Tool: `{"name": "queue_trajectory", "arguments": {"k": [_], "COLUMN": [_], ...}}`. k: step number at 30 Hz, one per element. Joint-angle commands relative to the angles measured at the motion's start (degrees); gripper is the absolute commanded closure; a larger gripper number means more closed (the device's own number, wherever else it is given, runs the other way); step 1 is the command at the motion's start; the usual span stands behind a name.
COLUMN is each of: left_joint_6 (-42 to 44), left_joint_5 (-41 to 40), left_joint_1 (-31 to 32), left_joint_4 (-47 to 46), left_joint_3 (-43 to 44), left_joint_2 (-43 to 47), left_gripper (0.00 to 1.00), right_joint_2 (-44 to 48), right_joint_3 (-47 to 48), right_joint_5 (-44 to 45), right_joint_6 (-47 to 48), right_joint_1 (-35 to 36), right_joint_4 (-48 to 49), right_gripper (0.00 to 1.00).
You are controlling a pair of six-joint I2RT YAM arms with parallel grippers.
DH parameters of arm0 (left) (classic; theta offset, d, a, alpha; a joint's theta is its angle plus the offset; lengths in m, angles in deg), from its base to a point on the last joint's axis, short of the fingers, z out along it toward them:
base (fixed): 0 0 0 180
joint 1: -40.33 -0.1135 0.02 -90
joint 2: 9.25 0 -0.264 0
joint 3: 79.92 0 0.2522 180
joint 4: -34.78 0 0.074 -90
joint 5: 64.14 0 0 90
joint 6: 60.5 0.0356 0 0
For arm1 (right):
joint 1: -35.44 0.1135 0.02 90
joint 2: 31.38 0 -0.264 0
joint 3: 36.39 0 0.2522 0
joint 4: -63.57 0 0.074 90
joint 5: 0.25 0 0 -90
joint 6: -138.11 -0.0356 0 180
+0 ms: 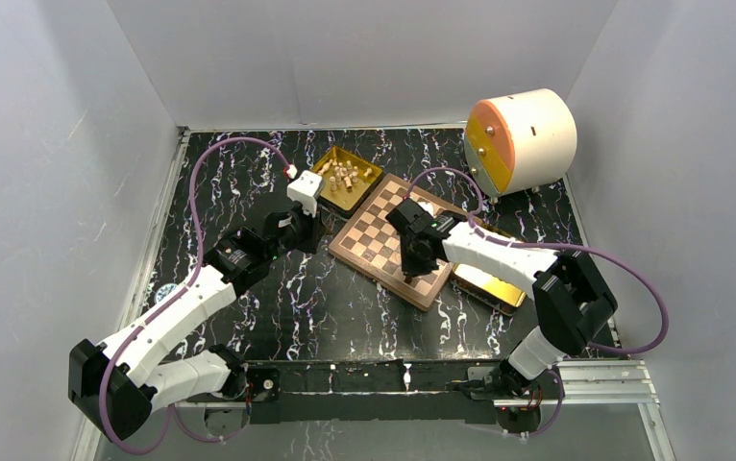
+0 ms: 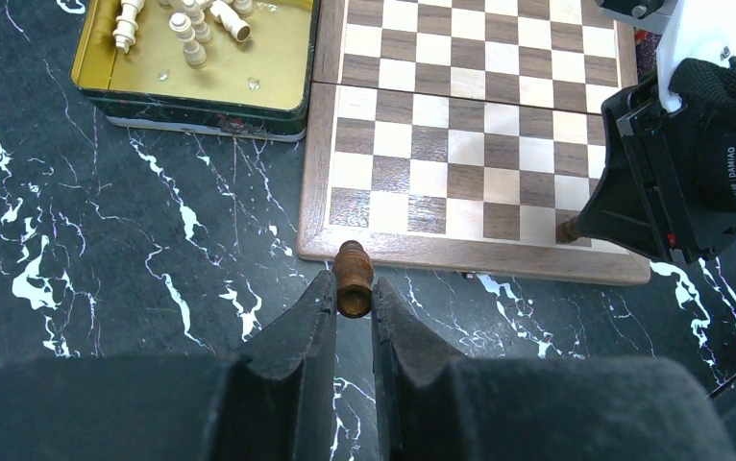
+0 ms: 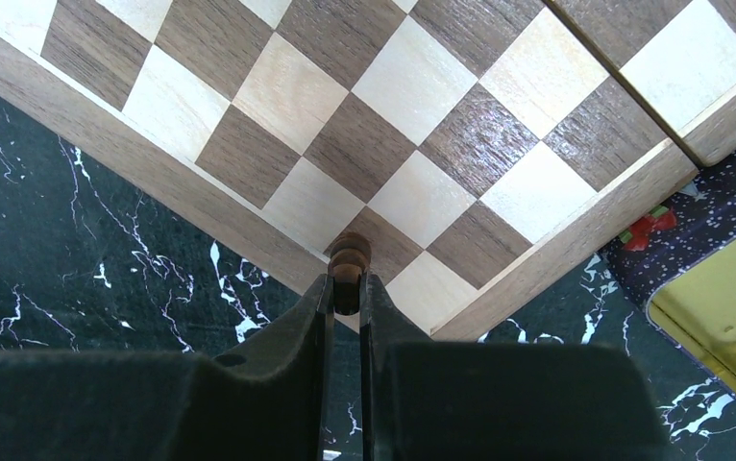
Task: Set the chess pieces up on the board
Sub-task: Place the chess piece on the chessboard.
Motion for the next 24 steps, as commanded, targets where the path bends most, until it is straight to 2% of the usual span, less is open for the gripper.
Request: {"name": "queue_trajectory", "arguments": {"k": [1, 24], "left_joint_6": [0.7, 0.5], "left_joint_5": [-0.6, 0.0], "left_joint_1": [0.4, 0.4], "left_joint_4": [-1.3, -1.4], "left_joint_3": [-0.6, -0.6], "left_joint_2": [1.5, 1.1], "left_gripper": [1.0, 1.0], "right_joint_2": [0.0, 1.2], "right_joint_3": [1.3, 0.9], "right_joint_5": [3.4, 5.7], "right_joint_6": [-1.2, -2.7], "right_joint_1": [0.9, 1.3], "right_joint_4": [-1.9, -4.3], "right_gripper": [0.87, 0.87]}}
